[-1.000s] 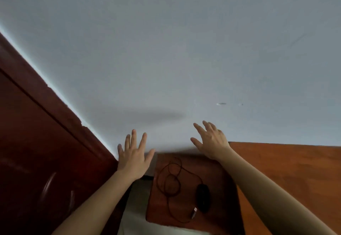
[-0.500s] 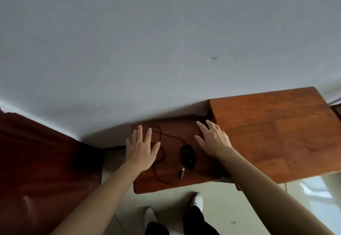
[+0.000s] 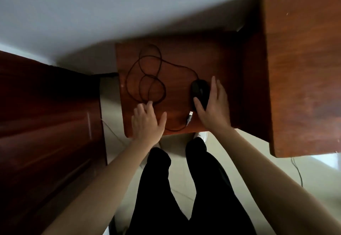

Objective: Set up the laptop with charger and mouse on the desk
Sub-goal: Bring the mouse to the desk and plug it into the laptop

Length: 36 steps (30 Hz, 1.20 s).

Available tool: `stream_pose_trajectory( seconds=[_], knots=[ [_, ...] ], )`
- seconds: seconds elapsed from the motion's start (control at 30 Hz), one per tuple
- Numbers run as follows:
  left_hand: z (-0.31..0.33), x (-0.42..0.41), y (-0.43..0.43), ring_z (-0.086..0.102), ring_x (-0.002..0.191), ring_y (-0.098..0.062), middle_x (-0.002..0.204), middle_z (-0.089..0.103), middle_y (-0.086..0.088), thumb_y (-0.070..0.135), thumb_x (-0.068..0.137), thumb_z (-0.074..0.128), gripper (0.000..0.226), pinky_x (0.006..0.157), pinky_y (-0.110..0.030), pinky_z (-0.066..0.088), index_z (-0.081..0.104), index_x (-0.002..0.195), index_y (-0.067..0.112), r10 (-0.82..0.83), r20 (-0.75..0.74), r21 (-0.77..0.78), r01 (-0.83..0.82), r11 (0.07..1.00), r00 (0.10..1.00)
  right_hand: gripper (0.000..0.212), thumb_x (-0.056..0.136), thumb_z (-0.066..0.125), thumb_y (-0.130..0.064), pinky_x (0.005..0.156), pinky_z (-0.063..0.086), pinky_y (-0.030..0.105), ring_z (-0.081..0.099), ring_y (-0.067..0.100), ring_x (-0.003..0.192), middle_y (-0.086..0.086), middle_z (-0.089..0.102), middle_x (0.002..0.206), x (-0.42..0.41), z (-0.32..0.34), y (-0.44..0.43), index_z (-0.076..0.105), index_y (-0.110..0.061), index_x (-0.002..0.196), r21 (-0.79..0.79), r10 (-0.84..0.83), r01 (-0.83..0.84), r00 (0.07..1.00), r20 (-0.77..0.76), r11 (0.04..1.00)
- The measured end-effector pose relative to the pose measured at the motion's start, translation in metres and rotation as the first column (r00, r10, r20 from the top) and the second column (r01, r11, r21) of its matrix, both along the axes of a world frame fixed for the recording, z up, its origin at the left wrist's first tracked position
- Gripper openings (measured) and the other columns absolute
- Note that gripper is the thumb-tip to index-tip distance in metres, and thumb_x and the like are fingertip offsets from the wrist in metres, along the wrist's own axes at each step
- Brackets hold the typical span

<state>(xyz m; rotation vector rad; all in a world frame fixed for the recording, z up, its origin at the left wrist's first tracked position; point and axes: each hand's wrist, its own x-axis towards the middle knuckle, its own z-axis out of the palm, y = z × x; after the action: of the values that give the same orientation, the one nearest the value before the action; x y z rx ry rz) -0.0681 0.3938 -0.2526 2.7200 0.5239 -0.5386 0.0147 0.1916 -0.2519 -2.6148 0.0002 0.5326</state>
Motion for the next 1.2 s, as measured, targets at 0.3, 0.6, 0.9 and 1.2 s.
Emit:
stream_pose_trajectory(
  seconds=[0.3,0.6,0.9,1.2],
  knots=[
    [-0.041,-0.008,0.004,0.054,0.106,-0.037,0.122,0.054,-0.021,0.002,0.088,0.05,0.045,0.09,-0.045,0.048,0.053,0.133,0.002,0.03,0.324,-0.075,-0.006,0.997,0.946,0.065,0.102,0.051,-0.038,0.111,0.035,0.054,0.046,0.036,0.135,0.02,0.048,0.147,-0.007,-0.041,-0.013,0.033,-0.002,0.153,0.016,0.083,-0.089,0.97,0.229,0.996],
    [-0.036,0.014,0.049,0.053,0.118,-0.031,0.127,0.057,-0.015,0.015,0.087,0.059,0.045,0.097,-0.021,0.038,0.055,0.131,0.007,0.426,0.327,-0.114,-0.412,0.904,0.844,0.064,0.102,0.042,-0.036,0.116,0.03,0.053,0.039,0.038,0.141,0.022,0.039,0.155,-0.004,-0.046,-0.009,0.031,0.001,0.154,-0.009,0.022,-0.021,0.971,0.239,1.0],
    [-0.032,-0.04,0.0,0.052,0.111,-0.039,0.123,0.049,-0.019,0.028,0.086,0.063,0.045,0.082,-0.046,0.046,0.049,0.12,0.001,0.648,0.15,-0.068,-0.646,0.76,0.746,0.079,0.09,0.062,-0.043,0.108,0.033,0.046,0.043,0.036,0.135,0.015,0.045,0.15,-0.015,-0.04,-0.002,0.033,-0.006,0.154,-0.033,-0.063,0.07,0.983,0.17,0.997],
    [0.001,-0.042,0.039,0.065,0.091,-0.029,0.097,0.067,-0.006,0.008,0.093,0.054,0.01,0.075,-0.032,0.046,0.06,0.1,0.012,0.676,0.175,-0.267,-0.626,0.732,0.716,0.103,0.069,0.075,-0.035,0.101,0.043,0.039,0.042,0.03,0.131,0.009,0.047,0.141,-0.043,0.015,0.014,0.024,-0.017,0.157,0.041,-0.097,0.096,0.994,0.04,0.995]
  ],
)
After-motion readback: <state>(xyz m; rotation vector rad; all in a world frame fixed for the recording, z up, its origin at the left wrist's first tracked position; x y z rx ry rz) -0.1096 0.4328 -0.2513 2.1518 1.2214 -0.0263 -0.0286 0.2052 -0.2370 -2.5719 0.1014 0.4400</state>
